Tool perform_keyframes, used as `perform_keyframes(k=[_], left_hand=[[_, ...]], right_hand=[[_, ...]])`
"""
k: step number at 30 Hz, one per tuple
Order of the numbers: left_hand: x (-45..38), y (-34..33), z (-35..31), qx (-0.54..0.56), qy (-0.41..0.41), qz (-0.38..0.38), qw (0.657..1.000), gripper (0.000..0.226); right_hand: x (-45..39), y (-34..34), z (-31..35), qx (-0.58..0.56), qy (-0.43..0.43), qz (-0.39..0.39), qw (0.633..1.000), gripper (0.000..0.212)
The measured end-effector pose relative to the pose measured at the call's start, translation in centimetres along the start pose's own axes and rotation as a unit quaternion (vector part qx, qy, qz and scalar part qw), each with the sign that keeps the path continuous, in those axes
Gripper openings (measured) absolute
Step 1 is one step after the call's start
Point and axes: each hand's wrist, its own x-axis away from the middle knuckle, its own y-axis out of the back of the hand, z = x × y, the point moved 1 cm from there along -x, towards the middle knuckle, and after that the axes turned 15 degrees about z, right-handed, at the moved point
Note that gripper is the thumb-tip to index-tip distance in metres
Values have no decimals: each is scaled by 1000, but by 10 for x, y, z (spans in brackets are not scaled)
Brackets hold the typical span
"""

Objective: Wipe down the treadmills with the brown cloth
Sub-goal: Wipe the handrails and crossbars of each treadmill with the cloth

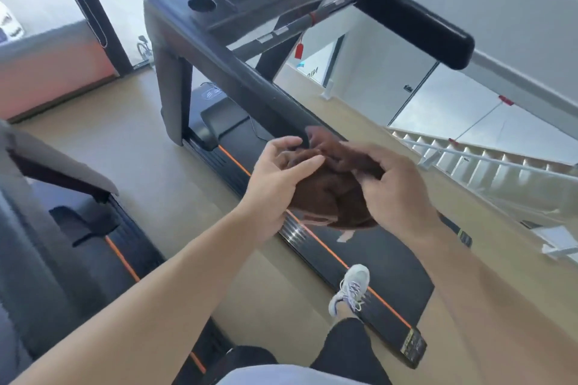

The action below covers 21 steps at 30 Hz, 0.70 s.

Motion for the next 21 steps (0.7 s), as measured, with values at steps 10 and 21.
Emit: perform_keyframes(k=[10,21], left_hand=[[-147,-26,79,-148,89,-337,925,68],[-262,-26,85,-162,116,-520,831,62]], right_hand=[[-133,30,-160,135,-110,271,947,70],[-281,-24,-216,-177,-126,502,837,60]])
